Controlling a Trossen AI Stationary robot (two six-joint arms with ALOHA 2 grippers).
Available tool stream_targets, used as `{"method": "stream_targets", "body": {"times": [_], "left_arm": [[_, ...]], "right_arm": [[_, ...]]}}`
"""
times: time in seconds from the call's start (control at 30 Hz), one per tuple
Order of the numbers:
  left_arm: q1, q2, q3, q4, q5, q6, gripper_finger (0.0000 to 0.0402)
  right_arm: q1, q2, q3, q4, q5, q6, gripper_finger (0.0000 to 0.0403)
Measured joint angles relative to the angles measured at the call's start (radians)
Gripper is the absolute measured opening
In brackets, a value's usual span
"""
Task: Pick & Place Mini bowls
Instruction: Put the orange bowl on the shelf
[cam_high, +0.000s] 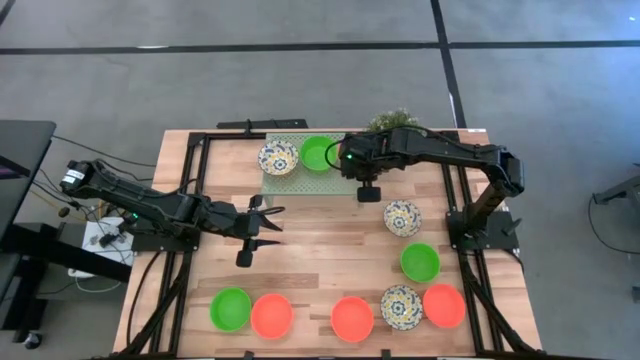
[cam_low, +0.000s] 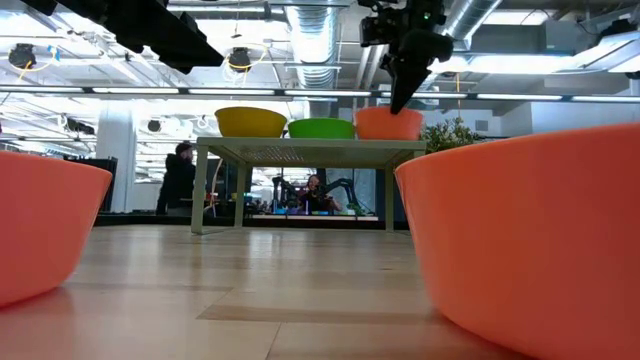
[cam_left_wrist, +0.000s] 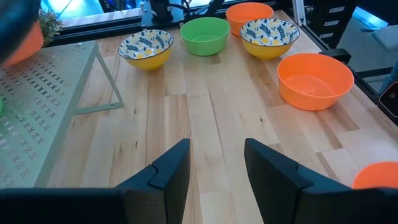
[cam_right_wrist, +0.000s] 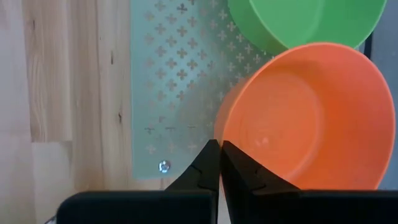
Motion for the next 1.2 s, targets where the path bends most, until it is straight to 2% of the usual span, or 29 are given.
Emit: {"method": "stream_targets", "body": {"times": [0.33,0.6,0.83,1.2], "left_arm": [[0.000,0.000,0.000,0.007,0.000,0.000,0.0153],[0.000,0.000,0.000,0.013,0.000,0.000,0.0153],[0.000,0.000,0.000,0.014,0.000,0.000,0.0153],[0.000,0.000,0.000,0.018,0.000,0.000,0.0153]], "right_arm": [[-0.006,0.000,0.000,0.002,-0.003,0.001,0.0002],[-0.063,0.000,-0.001,0.019,-0.006,0.000,0.0002],[-0.099,0.022,-0.007,0.018,-0.108,0.008,0.0002],[-0.082,0.059,-0.002,0.042,-0.093,-0.057,0.0007]]}}
